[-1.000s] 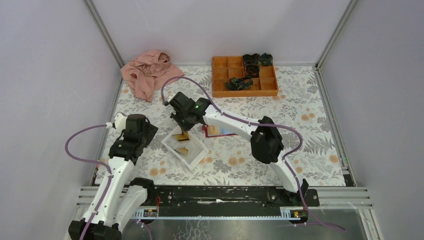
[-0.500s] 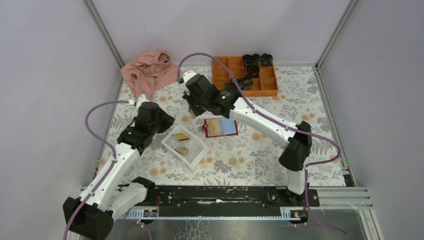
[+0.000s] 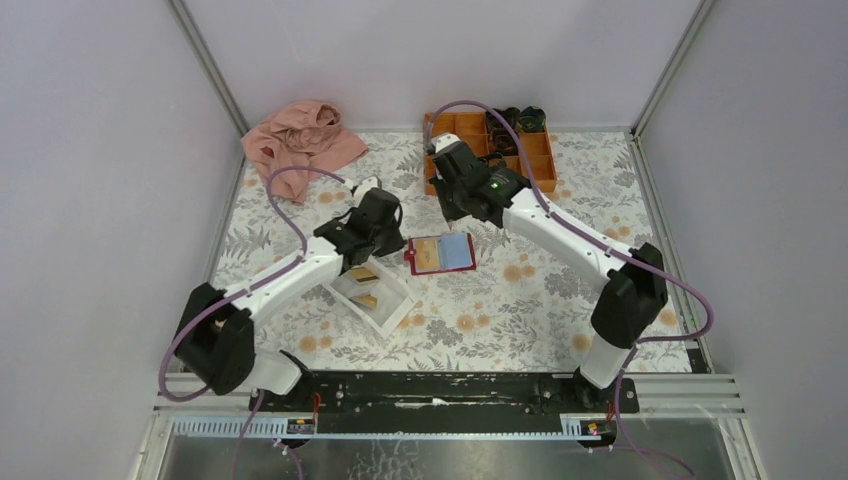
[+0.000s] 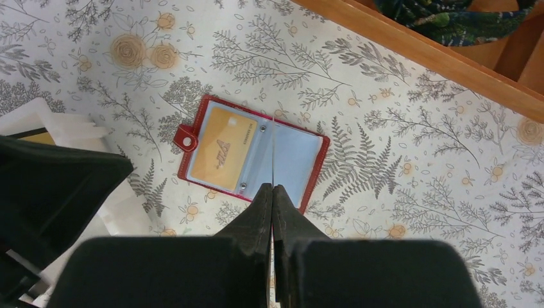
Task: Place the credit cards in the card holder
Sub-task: Pick up the credit card from the storage box, then move the storage box to the center of the board.
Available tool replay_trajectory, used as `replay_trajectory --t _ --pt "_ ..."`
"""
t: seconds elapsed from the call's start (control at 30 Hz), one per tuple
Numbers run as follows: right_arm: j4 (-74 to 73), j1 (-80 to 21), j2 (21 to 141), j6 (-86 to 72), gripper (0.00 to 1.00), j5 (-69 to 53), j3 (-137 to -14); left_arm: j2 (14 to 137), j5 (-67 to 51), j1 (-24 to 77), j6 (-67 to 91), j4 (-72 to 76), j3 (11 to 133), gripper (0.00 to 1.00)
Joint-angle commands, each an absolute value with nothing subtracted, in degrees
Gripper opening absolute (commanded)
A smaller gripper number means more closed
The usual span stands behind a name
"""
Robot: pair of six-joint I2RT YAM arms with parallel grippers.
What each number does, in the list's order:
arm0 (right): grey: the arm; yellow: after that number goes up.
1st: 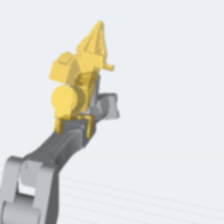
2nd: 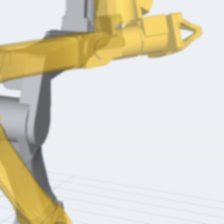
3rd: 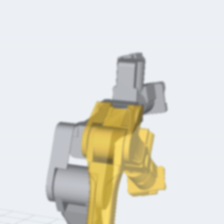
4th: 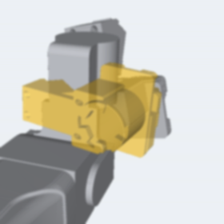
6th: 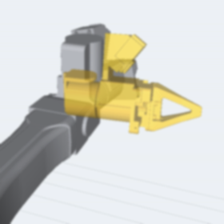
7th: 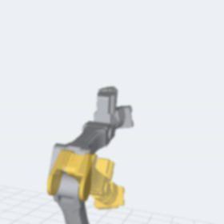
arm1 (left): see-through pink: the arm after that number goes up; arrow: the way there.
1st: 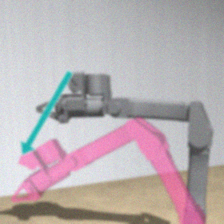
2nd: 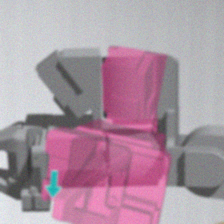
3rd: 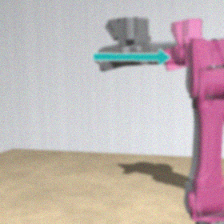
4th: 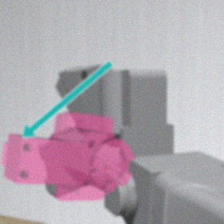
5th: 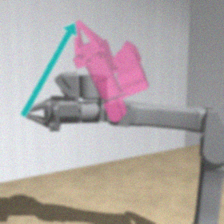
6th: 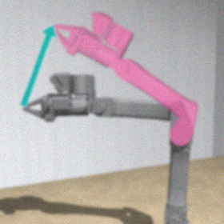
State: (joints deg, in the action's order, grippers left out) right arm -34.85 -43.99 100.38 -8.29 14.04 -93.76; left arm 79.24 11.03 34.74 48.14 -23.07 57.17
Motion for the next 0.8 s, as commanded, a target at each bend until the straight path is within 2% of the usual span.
replay_trajectory --t 0.0,0.07,0.4,0.77 --pt "-30.7 -42.6 95.7 -9.5 0.0 14.8 -91.7 84.0 13.0 35.1 48.8 -21.3 58.3 0.04" --pt "-30.7 -42.1 95.6 -9.5 0.0 14.4 -91.4 85.7 12.8 35.2 49.3 -21.8 58.1 0.0" --pt "-30.7 -41.3 97.1 -9.1 0.0 12.3 -92.8 88.7 14.8 35.3 49.1 -26.9 57.6 0.0" --pt "-30.7 -41.1 98.2 -8.6 0.0 10.8 -94.3 86.3 17.9 32.8 50.1 -29.5 52.1 0.0"
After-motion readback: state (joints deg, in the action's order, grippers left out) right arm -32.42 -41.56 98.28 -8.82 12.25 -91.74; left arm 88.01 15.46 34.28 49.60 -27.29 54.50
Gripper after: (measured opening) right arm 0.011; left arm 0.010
